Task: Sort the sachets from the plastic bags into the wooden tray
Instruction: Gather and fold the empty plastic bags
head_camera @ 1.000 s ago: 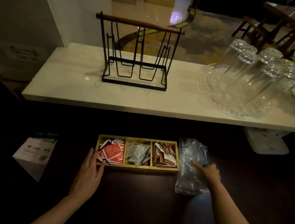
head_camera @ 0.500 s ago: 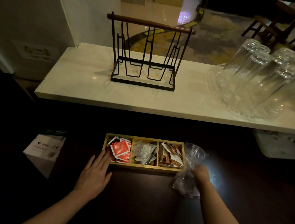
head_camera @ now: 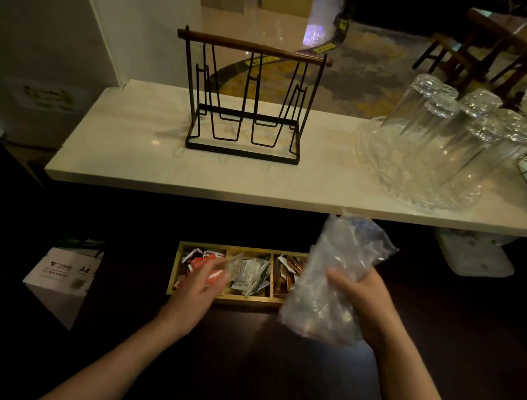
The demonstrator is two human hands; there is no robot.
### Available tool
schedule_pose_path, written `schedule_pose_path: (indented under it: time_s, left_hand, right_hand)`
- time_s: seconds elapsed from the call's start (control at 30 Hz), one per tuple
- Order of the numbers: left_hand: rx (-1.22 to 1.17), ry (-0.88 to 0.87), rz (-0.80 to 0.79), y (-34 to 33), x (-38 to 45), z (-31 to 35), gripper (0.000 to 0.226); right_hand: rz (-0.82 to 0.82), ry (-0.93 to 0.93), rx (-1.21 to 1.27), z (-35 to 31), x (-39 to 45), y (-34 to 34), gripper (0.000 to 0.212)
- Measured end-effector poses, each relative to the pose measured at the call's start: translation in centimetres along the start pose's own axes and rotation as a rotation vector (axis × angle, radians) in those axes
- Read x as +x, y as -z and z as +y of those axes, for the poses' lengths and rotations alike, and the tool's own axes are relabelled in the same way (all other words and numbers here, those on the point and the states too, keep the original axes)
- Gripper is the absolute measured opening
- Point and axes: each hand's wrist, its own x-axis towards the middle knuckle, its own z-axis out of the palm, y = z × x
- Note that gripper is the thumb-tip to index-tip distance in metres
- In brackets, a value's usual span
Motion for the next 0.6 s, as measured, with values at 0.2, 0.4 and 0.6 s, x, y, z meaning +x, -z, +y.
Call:
schedule_pose_path:
  time_s: [0.2,0.4,0.6]
  left_hand:
    - [-0.459,0.035,-0.32,-2.0,-0.9,6.6,0.061]
    - [-0.449,0.068,-0.071,-1.5,-0.6,5.4,0.054]
    - [-0.49,0.097,0.039,-1.3,-1.0,3.9,0.044]
  right_hand:
    - [-0.241,0.01,-0.053,1.1,-1.0,-5.9,0.075]
    - [-0.253,-0.052,-0.013,1.6,-1.9,-7.1,0.082]
    - [0.01,0.083,0.02,1.8,-1.1,-7.1,0.019]
